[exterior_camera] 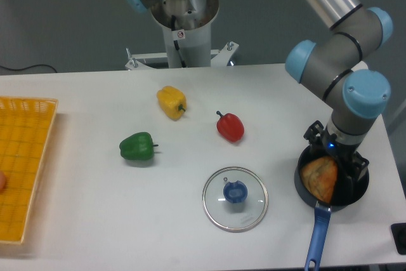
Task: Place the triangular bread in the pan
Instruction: 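Lift the open gripper up away from the saucepan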
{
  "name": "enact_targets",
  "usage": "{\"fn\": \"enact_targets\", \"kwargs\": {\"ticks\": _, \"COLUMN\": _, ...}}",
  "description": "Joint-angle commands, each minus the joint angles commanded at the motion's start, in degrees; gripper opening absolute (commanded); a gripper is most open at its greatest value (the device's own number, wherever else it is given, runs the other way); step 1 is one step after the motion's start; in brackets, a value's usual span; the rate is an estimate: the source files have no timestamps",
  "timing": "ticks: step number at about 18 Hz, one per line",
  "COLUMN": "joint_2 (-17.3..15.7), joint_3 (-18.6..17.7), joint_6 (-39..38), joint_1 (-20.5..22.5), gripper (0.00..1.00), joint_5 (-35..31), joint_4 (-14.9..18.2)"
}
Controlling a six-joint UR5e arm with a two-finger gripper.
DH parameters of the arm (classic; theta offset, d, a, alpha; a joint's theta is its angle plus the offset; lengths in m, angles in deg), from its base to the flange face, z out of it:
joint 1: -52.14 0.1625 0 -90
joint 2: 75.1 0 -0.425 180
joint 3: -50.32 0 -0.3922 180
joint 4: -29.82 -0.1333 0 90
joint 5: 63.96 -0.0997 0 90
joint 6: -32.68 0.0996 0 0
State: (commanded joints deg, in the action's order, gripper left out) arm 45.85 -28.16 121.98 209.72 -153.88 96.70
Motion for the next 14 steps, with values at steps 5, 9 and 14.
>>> {"fn": "enact_targets", "kwargs": {"ticks": 5, "joint_2": -3.25, "joint_3": -0.35, "joint_6": -0.09, "joint_1": -0.52, "gripper": 1.00, "joint_5": 0.00, "joint_4": 5.70}}
{"fn": "enact_targets", "kwargs": {"ticks": 9, "joint_2": -5.54, "joint_3": -0.44, "joint_6": -0.44, "joint_1": -1.23, "gripper": 1.00, "joint_5": 0.00, "joint_4": 9.49}}
{"fn": "enact_targets", "kwargs": {"ticks": 14, "joint_2": -7.91, "joint_3": -0.97, "joint_6": -0.79, "joint_1": -2.81, "gripper": 1.00, "joint_5": 0.00, "joint_4": 11.25}}
